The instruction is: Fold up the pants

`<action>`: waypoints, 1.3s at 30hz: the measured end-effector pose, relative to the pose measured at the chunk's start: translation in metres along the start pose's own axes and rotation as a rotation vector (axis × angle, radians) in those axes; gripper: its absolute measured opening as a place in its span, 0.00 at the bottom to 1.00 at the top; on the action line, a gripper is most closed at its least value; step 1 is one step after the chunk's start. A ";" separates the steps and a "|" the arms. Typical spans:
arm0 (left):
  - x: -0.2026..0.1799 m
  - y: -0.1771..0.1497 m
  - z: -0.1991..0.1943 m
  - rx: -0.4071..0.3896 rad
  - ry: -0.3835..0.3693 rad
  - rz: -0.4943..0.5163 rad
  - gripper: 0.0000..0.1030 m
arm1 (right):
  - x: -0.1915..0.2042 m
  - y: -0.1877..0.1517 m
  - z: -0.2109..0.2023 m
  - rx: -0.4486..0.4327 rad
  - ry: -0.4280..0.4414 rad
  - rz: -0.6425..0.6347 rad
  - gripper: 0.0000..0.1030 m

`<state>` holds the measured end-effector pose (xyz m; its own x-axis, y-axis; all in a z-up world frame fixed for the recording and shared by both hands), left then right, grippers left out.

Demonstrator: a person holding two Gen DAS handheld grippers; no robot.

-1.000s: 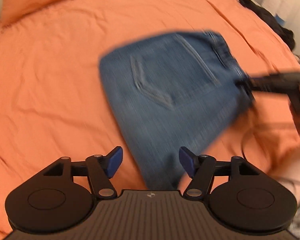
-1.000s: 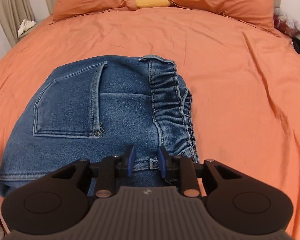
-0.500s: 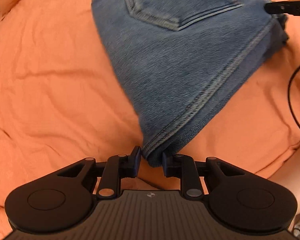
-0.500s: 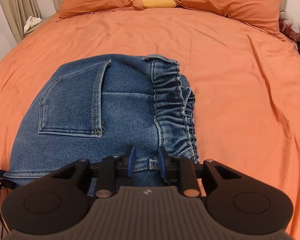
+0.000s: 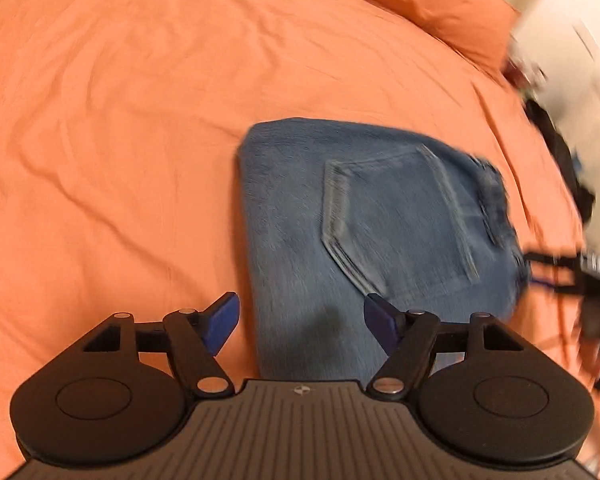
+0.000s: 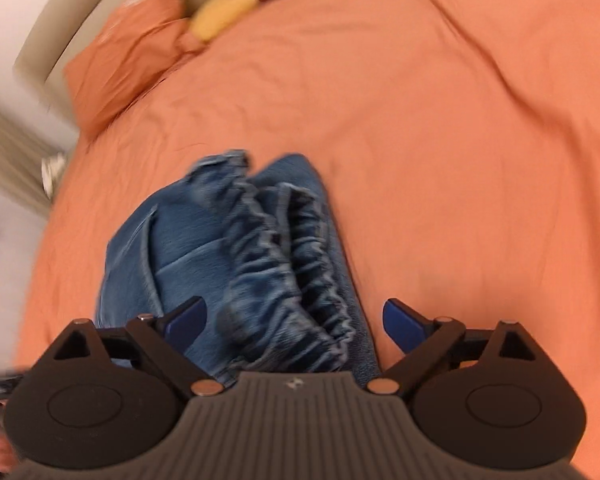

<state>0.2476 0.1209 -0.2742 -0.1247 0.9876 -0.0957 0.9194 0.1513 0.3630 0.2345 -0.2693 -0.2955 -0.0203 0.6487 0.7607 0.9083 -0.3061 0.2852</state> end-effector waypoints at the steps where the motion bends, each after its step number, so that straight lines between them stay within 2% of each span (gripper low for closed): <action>1: 0.001 0.003 0.011 0.017 -0.012 -0.033 0.81 | -0.005 -0.001 0.005 0.013 0.026 0.027 0.88; 4: 0.002 0.005 0.041 0.073 -0.050 -0.099 0.81 | -0.016 -0.005 0.018 0.038 0.126 0.108 0.88; 9: 0.010 -0.001 0.058 0.120 -0.131 -0.199 0.80 | -0.022 -0.007 0.035 0.053 0.182 0.138 0.86; 11: 0.013 -0.003 0.059 0.132 -0.201 -0.248 0.61 | -0.019 -0.007 0.036 0.055 0.175 0.112 0.81; 12: 0.013 -0.004 0.056 0.136 -0.239 -0.274 0.51 | -0.016 -0.008 0.035 0.059 0.167 0.097 0.75; 16: 0.005 0.000 0.037 0.085 -0.212 -0.207 0.28 | 0.002 -0.009 0.023 0.058 0.180 0.034 0.57; 18: -0.002 0.005 0.026 0.047 -0.193 -0.165 0.24 | 0.011 -0.007 0.016 0.043 0.200 0.026 0.51; 22: 0.005 0.019 0.005 -0.022 -0.199 -0.169 0.23 | 0.043 -0.005 0.009 0.035 0.228 0.007 0.47; 27: 0.044 0.048 -0.026 -0.087 -0.172 -0.156 0.23 | 0.095 -0.009 0.029 0.040 0.265 -0.025 0.46; 31: 0.093 0.073 -0.048 -0.128 -0.139 -0.141 0.23 | 0.142 -0.015 0.069 0.034 0.315 -0.044 0.46; 34: 0.130 0.094 -0.057 -0.163 -0.082 -0.101 0.23 | 0.174 -0.025 0.107 0.031 0.346 -0.040 0.45; 39: 0.184 0.112 -0.036 -0.158 -0.035 -0.110 0.23 | 0.204 -0.044 0.169 0.040 0.344 -0.030 0.45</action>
<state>0.3141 0.3213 -0.2184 -0.2056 0.9630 -0.1742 0.8304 0.2658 0.4897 0.2609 -0.0056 -0.2514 -0.1810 0.3822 0.9062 0.9206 -0.2583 0.2928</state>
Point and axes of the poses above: each gripper's, at about its wrist camera, not at the fingertips, and z roughly the way its jaws point, x to its left, y to its top, the point moved 9 cm from there along z, roughly the way its jaws point, and after that the axes turned 15 degrees about y, right-handed, at the moved point
